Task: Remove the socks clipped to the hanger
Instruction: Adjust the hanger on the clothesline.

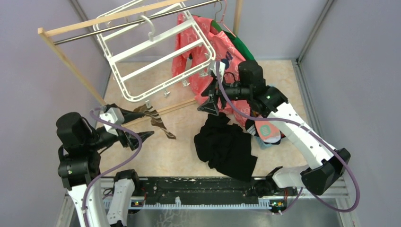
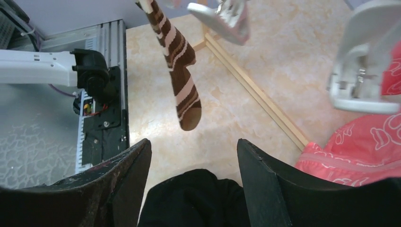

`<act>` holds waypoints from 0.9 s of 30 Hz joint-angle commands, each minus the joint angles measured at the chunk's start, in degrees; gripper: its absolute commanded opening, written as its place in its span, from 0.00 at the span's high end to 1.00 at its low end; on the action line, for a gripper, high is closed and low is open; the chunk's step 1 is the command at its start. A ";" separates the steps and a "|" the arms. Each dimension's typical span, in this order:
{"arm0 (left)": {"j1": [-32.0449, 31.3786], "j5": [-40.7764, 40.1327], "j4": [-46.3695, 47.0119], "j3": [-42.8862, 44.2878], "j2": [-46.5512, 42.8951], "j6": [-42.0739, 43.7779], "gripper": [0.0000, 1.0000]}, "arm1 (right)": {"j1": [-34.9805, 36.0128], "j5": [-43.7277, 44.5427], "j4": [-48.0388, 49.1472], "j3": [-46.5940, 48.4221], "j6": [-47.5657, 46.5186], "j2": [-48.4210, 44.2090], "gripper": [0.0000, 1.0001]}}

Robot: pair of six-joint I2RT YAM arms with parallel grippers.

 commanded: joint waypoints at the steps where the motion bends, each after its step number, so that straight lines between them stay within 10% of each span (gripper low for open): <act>1: -0.17 0.19 -5.14 -0.14 -1.88 4.78 0.21 | 0.22 -5.05 8.88 -3.04 2.90 -3.70 0.33; 9: -0.18 -21.67 -9.13 2.81 -4.02 5.85 0.19 | 0.25 -6.16 15.31 -12.43 5.79 -7.03 0.32; 19: -0.21 -18.47 8.05 -6.16 -3.12 3.55 0.30 | 0.29 -7.19 16.71 -15.20 6.05 -6.71 0.32; 27: -0.27 -7.46 21.32 -12.72 -1.25 -4.59 0.56 | 0.29 -6.92 17.02 -16.30 6.13 -7.02 0.32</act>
